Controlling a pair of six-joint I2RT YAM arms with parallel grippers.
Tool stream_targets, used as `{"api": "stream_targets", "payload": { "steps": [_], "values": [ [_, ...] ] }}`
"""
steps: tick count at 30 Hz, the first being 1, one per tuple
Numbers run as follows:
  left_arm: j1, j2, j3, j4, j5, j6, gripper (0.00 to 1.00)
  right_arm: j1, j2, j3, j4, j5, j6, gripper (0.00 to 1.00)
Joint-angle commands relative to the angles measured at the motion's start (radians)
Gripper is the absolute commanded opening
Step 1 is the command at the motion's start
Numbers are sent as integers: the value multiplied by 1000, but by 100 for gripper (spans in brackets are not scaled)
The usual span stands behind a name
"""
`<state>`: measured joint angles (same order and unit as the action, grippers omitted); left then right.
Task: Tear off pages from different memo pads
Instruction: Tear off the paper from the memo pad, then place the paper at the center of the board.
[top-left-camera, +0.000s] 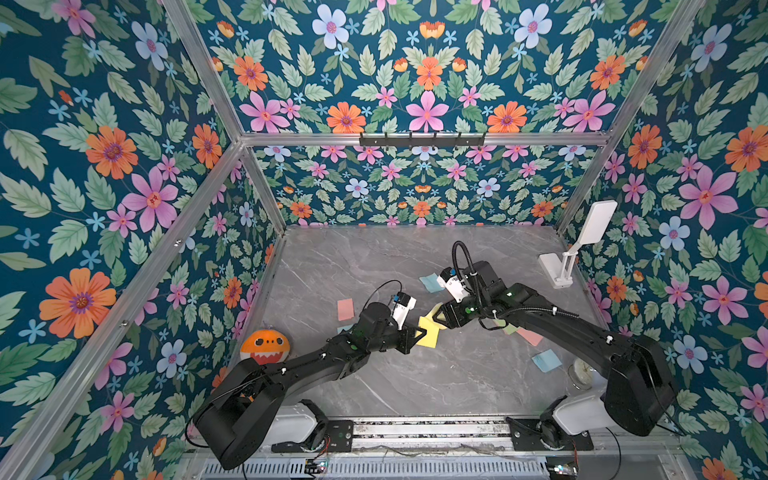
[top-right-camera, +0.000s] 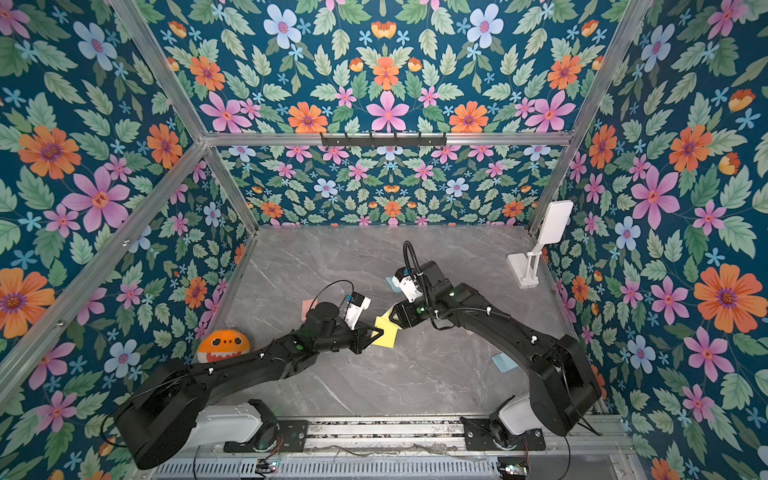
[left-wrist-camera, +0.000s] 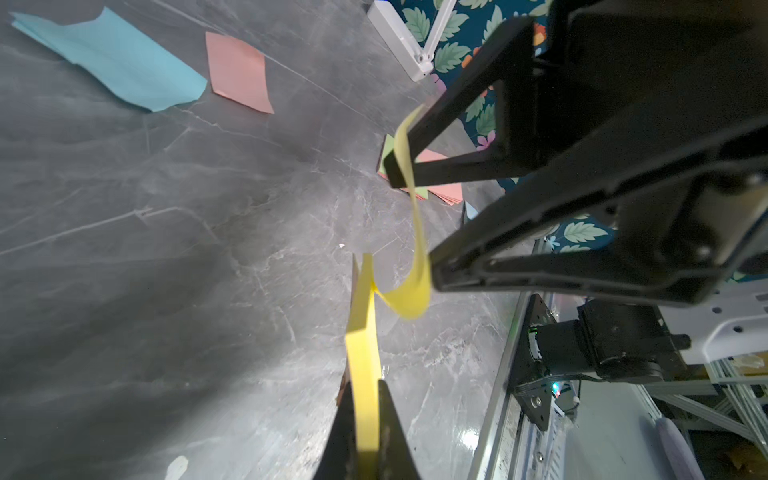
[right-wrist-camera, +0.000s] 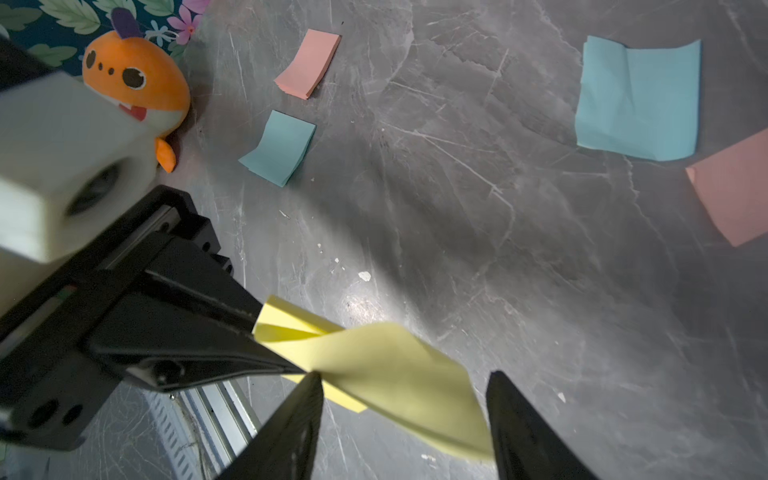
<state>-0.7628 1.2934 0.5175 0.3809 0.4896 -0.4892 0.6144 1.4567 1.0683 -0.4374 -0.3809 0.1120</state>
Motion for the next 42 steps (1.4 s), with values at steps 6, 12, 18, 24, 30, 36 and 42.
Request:
{"api": "stream_targets", "payload": {
  "steps": [6,12,18,24,30,36,42],
  "values": [
    [79,88,65,-41,90,35,0,74,24,-16,16,103,-27,46],
    [92,170,107,-38,108,19,0,93,83,-14,106,351,49,1],
    [109,231,163,-110,70,-13,0,23,142,35,97,530,138,0],
    [114,179,70,-76,-30,-115,0,-113,237,92,79,513,208,0],
    [127,83,70,-168,-95,-139,0,-113,446,306,-131,693,189,0],
    [132,-32,29,-287,-92,-205,0,-100,542,355,-148,550,194,27],
    [136,-122,-24,-414,-42,-276,0,-94,511,371,-196,333,203,56]
  ]
}}
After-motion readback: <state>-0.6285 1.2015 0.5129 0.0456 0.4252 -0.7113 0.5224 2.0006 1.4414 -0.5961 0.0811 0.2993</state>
